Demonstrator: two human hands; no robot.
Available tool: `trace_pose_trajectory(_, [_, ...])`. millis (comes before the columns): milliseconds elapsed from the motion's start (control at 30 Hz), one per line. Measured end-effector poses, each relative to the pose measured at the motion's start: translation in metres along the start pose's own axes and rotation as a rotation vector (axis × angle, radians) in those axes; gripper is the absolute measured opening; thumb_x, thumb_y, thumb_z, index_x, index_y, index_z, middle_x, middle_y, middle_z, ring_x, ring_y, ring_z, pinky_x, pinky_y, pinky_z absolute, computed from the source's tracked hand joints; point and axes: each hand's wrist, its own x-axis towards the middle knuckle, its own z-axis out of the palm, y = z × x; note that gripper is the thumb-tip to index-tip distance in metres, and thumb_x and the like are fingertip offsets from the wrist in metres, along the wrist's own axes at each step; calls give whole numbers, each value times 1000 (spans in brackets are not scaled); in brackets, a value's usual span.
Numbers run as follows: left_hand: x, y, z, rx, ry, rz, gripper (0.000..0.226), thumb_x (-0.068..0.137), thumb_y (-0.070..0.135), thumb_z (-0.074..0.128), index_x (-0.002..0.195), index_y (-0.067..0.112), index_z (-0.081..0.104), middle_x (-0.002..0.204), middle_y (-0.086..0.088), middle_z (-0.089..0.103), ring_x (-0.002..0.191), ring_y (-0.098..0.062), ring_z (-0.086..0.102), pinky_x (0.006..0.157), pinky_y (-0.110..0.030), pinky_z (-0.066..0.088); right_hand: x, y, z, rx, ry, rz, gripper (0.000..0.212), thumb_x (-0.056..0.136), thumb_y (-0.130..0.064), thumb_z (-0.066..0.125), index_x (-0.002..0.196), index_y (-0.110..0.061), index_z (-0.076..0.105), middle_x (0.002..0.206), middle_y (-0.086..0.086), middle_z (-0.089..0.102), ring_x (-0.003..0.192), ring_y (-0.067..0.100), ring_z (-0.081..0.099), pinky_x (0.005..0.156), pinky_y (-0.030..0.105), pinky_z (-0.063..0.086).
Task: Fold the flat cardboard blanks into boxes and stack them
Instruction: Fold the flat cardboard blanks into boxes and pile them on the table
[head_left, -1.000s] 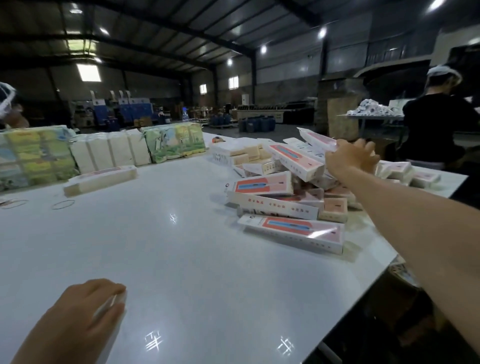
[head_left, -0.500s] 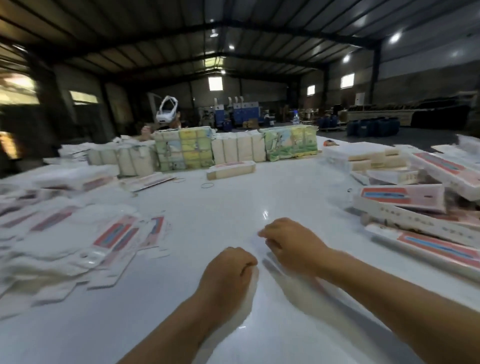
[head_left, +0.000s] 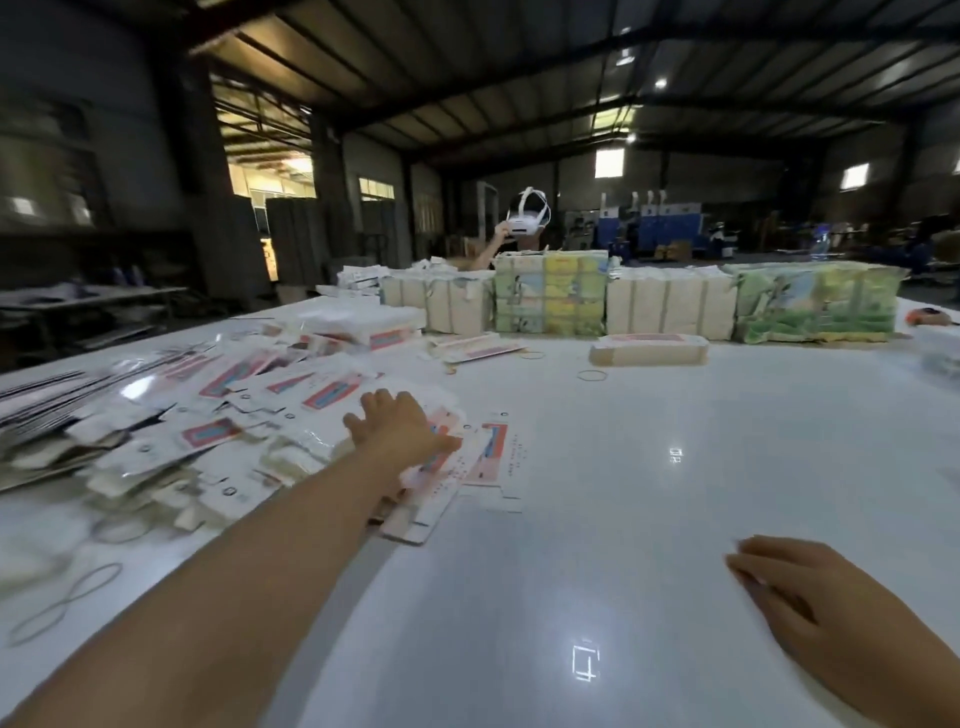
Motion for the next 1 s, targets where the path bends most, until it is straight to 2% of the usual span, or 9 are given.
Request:
trace_pose_trajectory(167, [47, -34, 12, 34, -78, -92, 122, 52, 78, 70, 144, 13, 21, 148, -16, 23, 136, -34, 23, 103, -49, 29, 1, 0, 1, 17, 18, -8, 27, 72, -1, 77, 92, -19, 79, 101, -8, 68, 99, 18, 62, 83, 25, 42])
trace_pose_trajectory(267, [64, -42, 2, -163, -116, -68, 90, 58, 60, 81, 122, 7, 46, 106, -9, 58, 95, -23, 58, 77, -35, 50, 1, 1, -2, 29, 8, -22, 27, 77, -3, 73, 97, -21, 78, 101, -21, 59, 101, 14, 57, 86, 17, 38])
trace_pose_trajectory(333, [70, -48, 1, -216, -88, -55, 70, 62, 53, 82, 106, 7, 52, 87, -5, 57, 78, -19, 57, 69, -32, 51, 1, -1, -3, 45, 25, -22, 26, 79, -5, 72, 99, -22, 77, 101, -28, 55, 103, 12, 55, 87, 13, 36])
trace_pose_trajectory(433, [68, -51, 6, -185, 10, -60, 67, 65, 56, 78, 108, 13, 48, 102, -6, 55, 91, -23, 55, 76, -37, 52, 0, -1, -3, 43, 24, -33, 25, 81, -8, 70, 101, -22, 76, 102, -31, 52, 103, 10, 53, 88, 26, 38])
trace_pose_trajectory(533, [57, -46, 11, -3, 187, -76, 71, 68, 59, 74, 120, 19, 47, 119, -9, 47, 109, -27, 45, 82, -41, 44, -1, -3, -5, 45, 15, -11, 25, 84, -12, 68, 104, -24, 75, 107, -22, 58, 107, 9, 53, 90, 23, 36])
trace_pose_trajectory(633, [47, -35, 9, 100, 337, -32, 53, 78, 50, 67, 119, 21, 48, 104, -5, 54, 96, -23, 50, 77, -37, 40, 0, -8, -8, 43, 0, -8, 24, 88, -18, 63, 108, -26, 73, 109, -21, 56, 113, 7, 51, 92, 19, 33])
trace_pose_trajectory(767, [25, -8, -15, -409, 205, 140, 22, 91, 26, 55, 113, 24, 54, 91, 2, 58, 68, -11, 56, 52, -26, 41, 1, -10, -8, 3, -36, -9, 27, 95, -27, 53, 117, -31, 67, 123, -21, 54, 122, 4, 44, 97, 14, 30])
trace_pose_trajectory(867, [-17, 32, -27, -795, 51, 282, 7, 93, 22, 56, 96, 26, 60, 97, 0, 63, 72, -15, 66, 60, -34, 57, 3, -10, -8, -3, -69, 1, 29, 98, -29, 48, 121, -29, 65, 127, -19, 53, 124, 6, 43, 99, 15, 30])
trace_pose_trajectory(1000, [-84, 84, -11, -899, -177, 458, 14, 95, 23, 54, 90, 31, 64, 94, 6, 67, 73, -14, 70, 59, -28, 56, 5, -8, -15, 149, -63, 72, 26, 97, -19, 49, 114, -19, 68, 114, -12, 62, 109, 9, 54, 85, 16, 35])
